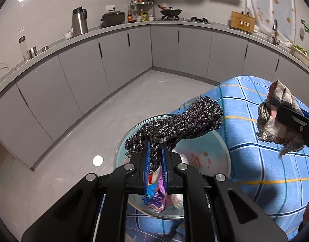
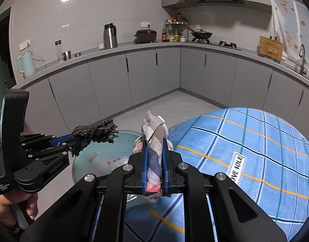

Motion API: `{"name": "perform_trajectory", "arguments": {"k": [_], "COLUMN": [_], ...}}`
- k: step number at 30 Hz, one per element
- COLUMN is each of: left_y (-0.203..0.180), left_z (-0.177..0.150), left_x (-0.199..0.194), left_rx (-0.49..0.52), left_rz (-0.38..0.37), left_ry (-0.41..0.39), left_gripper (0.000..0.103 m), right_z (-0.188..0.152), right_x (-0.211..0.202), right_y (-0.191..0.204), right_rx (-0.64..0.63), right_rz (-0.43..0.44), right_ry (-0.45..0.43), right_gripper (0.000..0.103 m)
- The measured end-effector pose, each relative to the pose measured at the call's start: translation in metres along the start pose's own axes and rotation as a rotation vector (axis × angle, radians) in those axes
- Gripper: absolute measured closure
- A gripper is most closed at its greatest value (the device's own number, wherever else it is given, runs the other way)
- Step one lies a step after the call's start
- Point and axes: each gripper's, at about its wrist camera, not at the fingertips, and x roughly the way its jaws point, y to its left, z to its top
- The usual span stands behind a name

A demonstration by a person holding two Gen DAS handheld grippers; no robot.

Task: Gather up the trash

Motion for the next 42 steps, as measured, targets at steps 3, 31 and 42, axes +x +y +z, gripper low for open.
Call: {"name": "perform_trajectory", "arguments": {"k": [3, 31, 42], "left_y": [0.008, 0.038, 0.031], "left_z": [0.0, -0.013, -0.016], "left_x": [0.004, 0.022, -0.069], "left_rx": [-0.014, -0.087, -0.094], "left_rz": [0.013, 0.124, 0.127], "left_ry": [0.006, 0.053, -0.117], "left_gripper": [0.092, 0.032, 0.014], "right_z": [0.003, -0.003, -0.009], "right_x": [0.006, 0.053, -0.035], "right_y": [0.006, 0.009, 0.02], "right_rx": [-0.006, 0.054, 0.017], "right_rz": [0.018, 0.114, 0.032], "right_ry": [0.002, 0.01, -0.103], "right_gripper": [0.09, 0.05, 0.042]}}
